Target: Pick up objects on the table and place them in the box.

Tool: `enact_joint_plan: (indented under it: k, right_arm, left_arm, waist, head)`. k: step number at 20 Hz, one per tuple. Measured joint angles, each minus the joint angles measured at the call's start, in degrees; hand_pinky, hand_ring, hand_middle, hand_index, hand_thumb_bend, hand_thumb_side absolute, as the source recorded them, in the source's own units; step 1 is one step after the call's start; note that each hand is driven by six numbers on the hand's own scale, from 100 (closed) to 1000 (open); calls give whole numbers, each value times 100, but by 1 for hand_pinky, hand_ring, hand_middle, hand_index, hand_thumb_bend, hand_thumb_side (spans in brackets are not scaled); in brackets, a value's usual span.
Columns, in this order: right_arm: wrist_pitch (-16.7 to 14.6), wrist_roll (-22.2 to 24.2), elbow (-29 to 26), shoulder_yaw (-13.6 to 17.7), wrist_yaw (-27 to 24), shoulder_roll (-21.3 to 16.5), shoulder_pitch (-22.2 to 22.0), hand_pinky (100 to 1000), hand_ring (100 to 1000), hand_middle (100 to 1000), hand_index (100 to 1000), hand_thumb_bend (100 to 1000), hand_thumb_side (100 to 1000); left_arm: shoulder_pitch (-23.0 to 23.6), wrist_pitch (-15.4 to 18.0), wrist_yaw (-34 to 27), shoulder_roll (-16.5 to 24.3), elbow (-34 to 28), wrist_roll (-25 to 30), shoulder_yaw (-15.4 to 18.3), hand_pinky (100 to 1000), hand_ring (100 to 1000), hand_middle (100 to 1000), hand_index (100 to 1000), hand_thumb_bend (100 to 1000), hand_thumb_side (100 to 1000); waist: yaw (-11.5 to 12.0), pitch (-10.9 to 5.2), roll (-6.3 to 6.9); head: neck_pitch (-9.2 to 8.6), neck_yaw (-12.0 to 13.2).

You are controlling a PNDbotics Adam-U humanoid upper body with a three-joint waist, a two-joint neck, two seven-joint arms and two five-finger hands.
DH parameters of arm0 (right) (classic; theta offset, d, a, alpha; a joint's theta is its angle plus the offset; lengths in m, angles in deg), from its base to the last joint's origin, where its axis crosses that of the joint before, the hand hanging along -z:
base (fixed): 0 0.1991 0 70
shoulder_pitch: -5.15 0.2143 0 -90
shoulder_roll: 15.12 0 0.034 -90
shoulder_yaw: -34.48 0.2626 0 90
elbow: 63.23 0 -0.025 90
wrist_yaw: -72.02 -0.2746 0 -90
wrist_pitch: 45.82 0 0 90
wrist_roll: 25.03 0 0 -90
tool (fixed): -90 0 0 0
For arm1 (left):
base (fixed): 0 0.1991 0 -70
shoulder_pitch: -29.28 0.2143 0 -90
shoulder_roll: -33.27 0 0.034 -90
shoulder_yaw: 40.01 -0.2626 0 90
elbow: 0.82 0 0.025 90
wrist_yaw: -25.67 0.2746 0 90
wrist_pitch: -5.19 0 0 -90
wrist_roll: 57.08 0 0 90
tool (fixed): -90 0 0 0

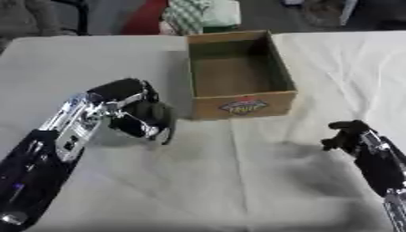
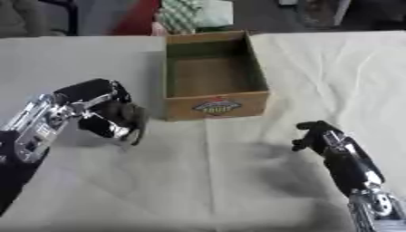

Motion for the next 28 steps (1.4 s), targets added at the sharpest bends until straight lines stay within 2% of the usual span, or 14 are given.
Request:
enact_joint_plan:
  k: [8, 12, 18, 23, 28]
  right_arm:
    - [6, 6, 0, 0, 0, 0, 0, 748, 527, 409, 727, 100, 852]
    - [13, 13, 0, -3, 0, 0, 0, 748, 527, 408, 727, 100, 852]
    - [20, 30, 0, -35, 1, 3, 50, 748, 527, 408, 727, 100, 855]
    - [35, 89, 0, -94, 1, 30, 102, 748, 527, 408, 727, 100, 860]
    - [55, 177, 1, -184, -3, 101, 183, 748, 527, 408, 727, 100, 855]
  left_arm:
    - [-505, 15, -236, 228, -89, -13, -8, 573, 374, 339, 527, 100, 208]
    - [-988, 25, -364, 255, 22, 7, -58, 575, 376, 341, 529, 100, 206]
    - [-1855, 96, -735, 255, 589, 205, -107, 584, 380, 347, 537, 100, 208]
    - [-2380, 264, -718, -52, 1189, 312, -107, 602, 393, 357, 545, 100, 194]
    - [-2844, 527, -192, -479, 1937, 207, -100, 611, 404, 367, 551, 100, 181]
  waist:
    - [-42, 0, 24]
    - [-78, 11, 21]
    - [-179, 65, -1]
    - [-317, 77, 14]
    - [-530, 133, 10]
  head:
    - [-13, -9]
    - [-53, -8]
    - [-107, 25]
    - [-157, 91]
    - [-215, 205]
